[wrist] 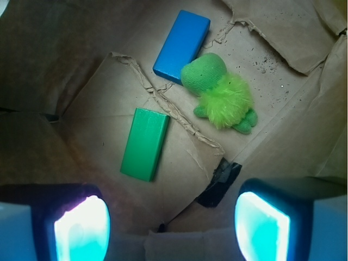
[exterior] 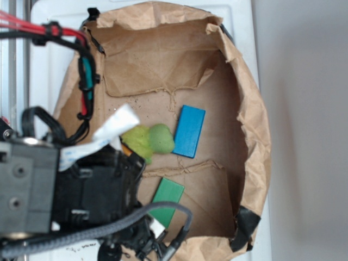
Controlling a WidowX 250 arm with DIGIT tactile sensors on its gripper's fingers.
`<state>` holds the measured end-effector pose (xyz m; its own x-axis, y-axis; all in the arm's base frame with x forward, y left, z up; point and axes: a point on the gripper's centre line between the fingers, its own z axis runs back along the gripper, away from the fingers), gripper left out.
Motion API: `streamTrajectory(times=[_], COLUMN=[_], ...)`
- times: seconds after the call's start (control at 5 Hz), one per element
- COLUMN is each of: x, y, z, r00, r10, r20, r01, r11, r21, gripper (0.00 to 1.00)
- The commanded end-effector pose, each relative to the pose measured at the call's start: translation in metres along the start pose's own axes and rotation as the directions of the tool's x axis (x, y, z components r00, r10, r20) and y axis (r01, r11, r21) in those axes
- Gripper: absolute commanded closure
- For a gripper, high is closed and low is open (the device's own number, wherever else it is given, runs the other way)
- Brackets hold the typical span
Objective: Grab the green block.
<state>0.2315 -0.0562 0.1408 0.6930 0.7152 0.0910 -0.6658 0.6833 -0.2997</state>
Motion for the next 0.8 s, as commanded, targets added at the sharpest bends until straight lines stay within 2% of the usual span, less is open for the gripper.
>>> streamTrajectory(times=[0.0,0.2,0.6], x=[0.019,0.033,0.037], y=[0.002,0.001,0.006], z=[-0.012,-0.028,-0.05], r00=[0.997,0.993,0.989], r10=[0.051,0.069,0.07], r20=[0.055,0.092,0.13], r01=[-0.05,-0.071,-0.075], r11=[0.999,0.997,0.997], r21=[-0.014,0.015,0.034], gripper=[0.0,0.0,0.0])
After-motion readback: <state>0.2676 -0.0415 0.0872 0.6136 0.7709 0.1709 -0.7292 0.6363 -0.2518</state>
